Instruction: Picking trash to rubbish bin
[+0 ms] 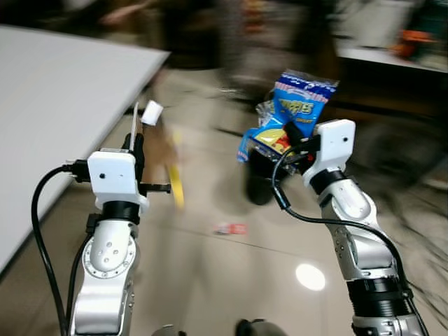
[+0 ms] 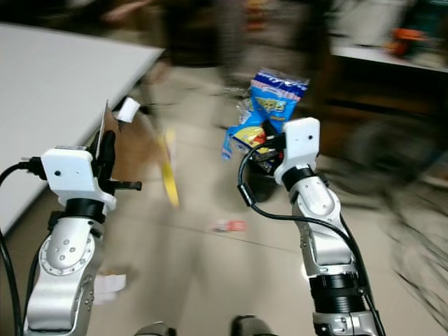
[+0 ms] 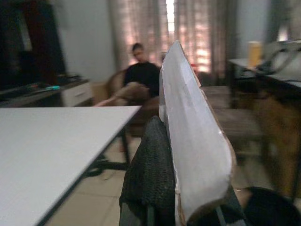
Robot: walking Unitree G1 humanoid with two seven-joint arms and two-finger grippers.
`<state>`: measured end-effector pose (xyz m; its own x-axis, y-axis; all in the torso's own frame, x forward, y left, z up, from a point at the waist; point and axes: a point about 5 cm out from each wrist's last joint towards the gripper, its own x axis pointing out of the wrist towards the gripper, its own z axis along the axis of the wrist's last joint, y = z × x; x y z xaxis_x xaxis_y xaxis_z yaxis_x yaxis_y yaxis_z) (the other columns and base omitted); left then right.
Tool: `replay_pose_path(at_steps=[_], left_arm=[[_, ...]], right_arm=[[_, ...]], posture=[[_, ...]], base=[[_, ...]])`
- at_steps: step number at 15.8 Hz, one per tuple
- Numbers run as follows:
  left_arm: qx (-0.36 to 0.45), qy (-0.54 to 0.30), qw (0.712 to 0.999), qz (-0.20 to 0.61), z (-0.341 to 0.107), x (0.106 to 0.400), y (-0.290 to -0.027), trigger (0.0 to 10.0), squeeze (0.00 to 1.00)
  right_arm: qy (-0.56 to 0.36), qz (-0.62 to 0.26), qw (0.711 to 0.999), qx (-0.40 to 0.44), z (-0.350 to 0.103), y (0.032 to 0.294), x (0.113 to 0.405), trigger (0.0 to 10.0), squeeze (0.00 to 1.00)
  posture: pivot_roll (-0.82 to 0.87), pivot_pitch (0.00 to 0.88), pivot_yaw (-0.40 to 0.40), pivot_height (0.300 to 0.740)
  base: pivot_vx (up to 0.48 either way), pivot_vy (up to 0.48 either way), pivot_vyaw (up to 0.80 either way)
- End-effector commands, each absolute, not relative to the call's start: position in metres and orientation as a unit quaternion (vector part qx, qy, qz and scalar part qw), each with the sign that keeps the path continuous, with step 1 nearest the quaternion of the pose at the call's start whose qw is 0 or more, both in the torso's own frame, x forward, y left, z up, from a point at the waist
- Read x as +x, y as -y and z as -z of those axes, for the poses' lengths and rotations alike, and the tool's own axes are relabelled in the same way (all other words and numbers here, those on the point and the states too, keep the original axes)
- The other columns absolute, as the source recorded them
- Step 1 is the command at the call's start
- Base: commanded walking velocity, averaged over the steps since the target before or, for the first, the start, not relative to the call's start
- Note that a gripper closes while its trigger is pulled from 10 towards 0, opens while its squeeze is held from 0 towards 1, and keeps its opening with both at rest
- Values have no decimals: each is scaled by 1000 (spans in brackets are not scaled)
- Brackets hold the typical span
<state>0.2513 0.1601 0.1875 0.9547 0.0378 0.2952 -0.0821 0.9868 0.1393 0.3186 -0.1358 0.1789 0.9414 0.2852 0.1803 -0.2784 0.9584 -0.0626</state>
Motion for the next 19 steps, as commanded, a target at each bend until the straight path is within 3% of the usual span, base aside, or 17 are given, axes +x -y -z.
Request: replay_pose_path(at_steps=[1, 3, 12, 19], left_arm=[[79, 146, 986, -33, -188, 252, -161, 10000, 0], [81, 146, 985, -35, -187, 252, -161, 10000, 0], [81, 129, 988, -24, -180, 254, -159, 10000, 0], [42, 43, 998, 11, -141, 261, -154, 10000, 0]], right_arm=[[98, -144, 985, -14, -182, 134, 317, 0, 0], [98, -143, 985, -14, -181, 134, 317, 0, 0], [93, -143, 985, -10, -178, 132, 316, 0, 0], [35, -133, 990, 15, -150, 132, 318, 0, 0]], posture=[[-67, 122, -13, 740], [-67, 122, -13, 740], [-63, 122, -10, 740], [-62, 113, -10, 740]], base=[[0, 0, -800], [0, 0, -747], [0, 0, 0], [0, 0, 0]])
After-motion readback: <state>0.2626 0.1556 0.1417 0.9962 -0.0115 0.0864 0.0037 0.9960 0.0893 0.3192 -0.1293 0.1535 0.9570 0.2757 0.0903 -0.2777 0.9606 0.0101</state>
